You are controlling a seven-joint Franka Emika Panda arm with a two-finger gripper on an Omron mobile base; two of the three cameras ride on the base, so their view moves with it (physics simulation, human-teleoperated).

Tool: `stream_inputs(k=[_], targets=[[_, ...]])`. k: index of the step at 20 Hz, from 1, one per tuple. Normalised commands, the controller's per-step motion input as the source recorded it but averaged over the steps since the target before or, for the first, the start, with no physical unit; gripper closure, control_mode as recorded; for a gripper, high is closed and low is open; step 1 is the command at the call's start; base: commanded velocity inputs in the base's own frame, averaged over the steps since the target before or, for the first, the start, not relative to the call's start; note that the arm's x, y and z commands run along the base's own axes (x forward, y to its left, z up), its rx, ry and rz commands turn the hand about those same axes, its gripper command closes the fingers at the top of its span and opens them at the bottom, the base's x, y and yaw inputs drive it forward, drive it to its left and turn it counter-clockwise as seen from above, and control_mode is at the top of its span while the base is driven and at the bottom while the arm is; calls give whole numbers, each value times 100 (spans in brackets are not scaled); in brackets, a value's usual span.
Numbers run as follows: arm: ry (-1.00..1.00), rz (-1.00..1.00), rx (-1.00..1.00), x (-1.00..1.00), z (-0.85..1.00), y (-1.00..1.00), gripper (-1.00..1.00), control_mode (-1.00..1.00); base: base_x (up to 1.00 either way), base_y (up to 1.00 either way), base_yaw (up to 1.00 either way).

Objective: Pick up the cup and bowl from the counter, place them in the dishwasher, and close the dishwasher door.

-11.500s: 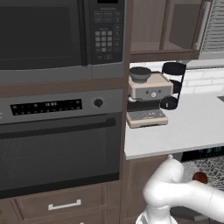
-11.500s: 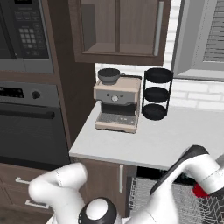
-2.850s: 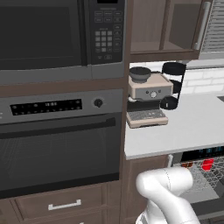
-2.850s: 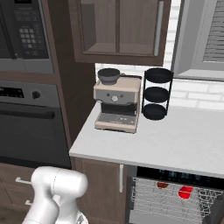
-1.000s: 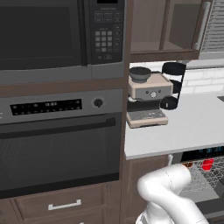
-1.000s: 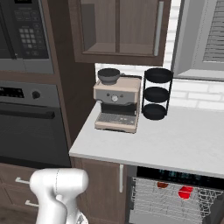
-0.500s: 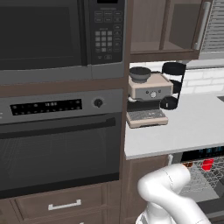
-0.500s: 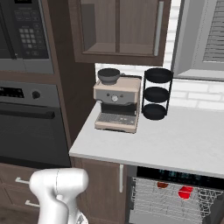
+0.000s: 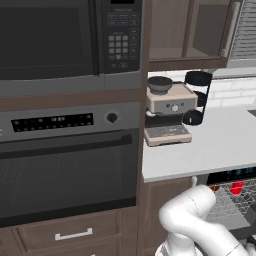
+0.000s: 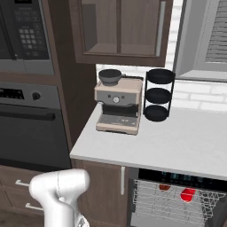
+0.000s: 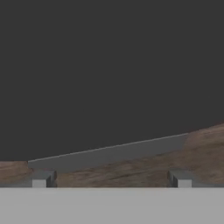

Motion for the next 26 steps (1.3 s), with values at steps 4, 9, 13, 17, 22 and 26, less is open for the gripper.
stream_inputs(k=[4, 9, 13, 17, 22, 26], targets=[[-19, -15, 0, 98, -45, 73, -100, -100, 0, 0, 0], [-52, -7, -8, 100, 3, 99, -100, -100, 0, 0, 0], [-70, 0, -11, 100, 20, 94, -100, -100, 0, 0, 0], [-66, 0, -9, 100, 10, 68, -100, -100, 0, 0, 0], [-49, 0, -4, 100, -2, 41, -100, -100, 0, 0, 0], [-23, 0, 0, 100, -26, 0, -100, -100, 0, 0, 0]])
